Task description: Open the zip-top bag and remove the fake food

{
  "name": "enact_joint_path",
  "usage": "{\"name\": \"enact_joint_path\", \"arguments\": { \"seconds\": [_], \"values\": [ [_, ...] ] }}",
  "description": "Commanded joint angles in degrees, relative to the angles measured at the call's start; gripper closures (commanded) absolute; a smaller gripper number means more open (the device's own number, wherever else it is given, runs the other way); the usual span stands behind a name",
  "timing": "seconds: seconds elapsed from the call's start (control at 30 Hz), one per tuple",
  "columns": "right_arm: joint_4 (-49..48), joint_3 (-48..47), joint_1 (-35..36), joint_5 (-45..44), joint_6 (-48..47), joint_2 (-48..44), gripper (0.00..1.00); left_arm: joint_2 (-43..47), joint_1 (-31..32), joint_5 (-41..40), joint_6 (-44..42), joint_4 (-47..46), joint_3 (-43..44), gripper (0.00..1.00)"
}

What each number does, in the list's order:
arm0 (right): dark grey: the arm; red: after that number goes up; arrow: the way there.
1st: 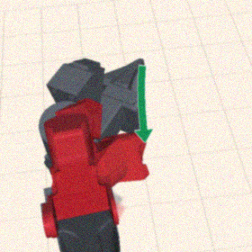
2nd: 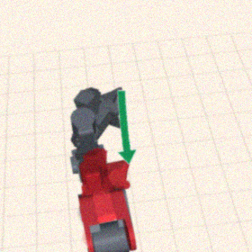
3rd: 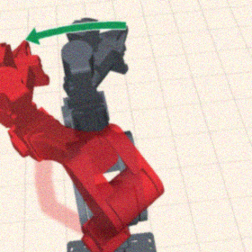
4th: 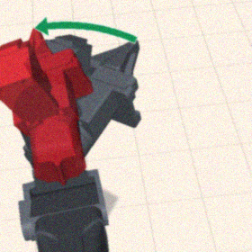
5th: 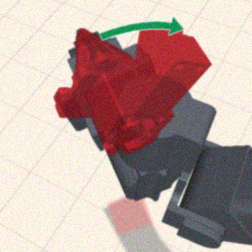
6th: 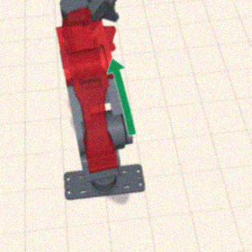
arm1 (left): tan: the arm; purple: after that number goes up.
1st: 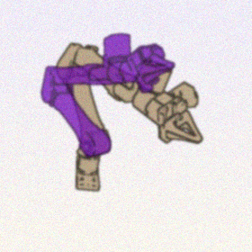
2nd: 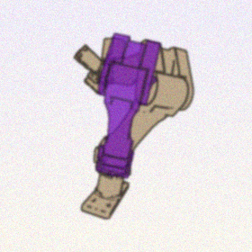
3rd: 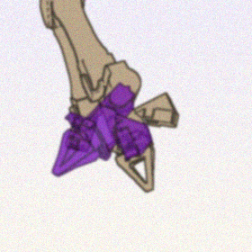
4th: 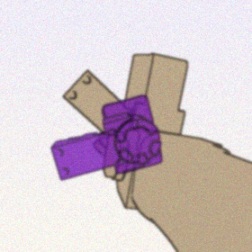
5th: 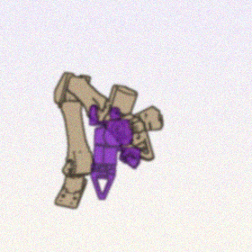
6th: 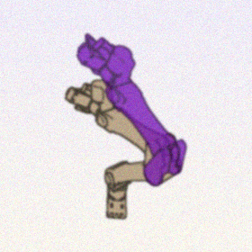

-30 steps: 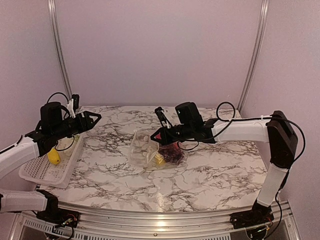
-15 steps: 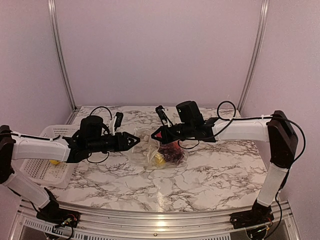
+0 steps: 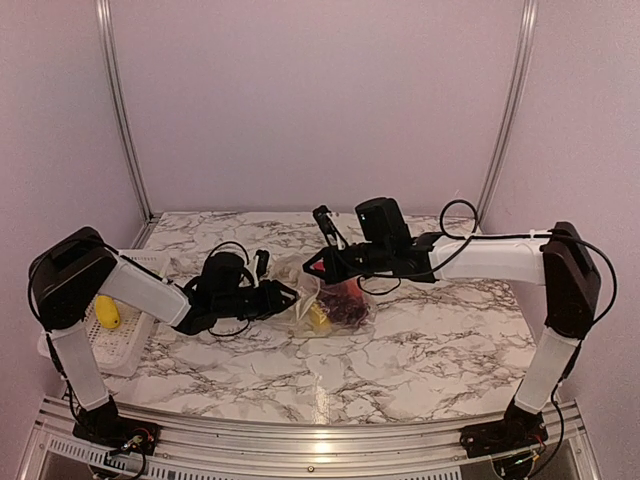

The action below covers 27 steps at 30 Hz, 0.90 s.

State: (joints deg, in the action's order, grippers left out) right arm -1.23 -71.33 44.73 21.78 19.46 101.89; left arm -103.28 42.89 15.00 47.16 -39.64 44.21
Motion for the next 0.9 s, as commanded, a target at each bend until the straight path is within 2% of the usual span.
{"name": "enact_joint_path", "arguments": {
  "seconds": [0.0, 0.13, 0.47, 0.73, 0.77, 0.87],
  "values": [
    [-1.05, -0.23, -0.49, 0.56, -0.19, -2.11, 1.0, -4.68, 0.5, 2.91, 5.36, -11.84, 2.05, 0.6],
    [-1.44, -0.25, -0.47, 1.36, 0.35, -2.46, 1.0, -7.96, 1.06, 5.09, 6.88, -16.74, 4.03, 0.58],
    [-1.68, -0.09, -0.52, 2.03, 0.48, -2.37, 1.0, -13.75, 3.32, 7.9, 6.63, -17.72, 10.25, 0.48],
    [-0.44, 0.38, -0.5, -0.25, -0.74, -3.09, 1.0, -17.51, 3.99, 6.55, 3.48, -8.6, 15.49, 0.42],
    [-0.44, 0.52, -0.5, -0.43, -0.79, -3.14, 1.0, -18.01, 3.99, 6.33, 3.32, -7.78, 16.03, 0.42],
    [-0.35, 0.92, -0.51, -0.75, -0.93, -3.18, 1.0, -19.22, 4.04, 6.28, 3.25, -6.63, 17.22, 0.52]
  ]
}}
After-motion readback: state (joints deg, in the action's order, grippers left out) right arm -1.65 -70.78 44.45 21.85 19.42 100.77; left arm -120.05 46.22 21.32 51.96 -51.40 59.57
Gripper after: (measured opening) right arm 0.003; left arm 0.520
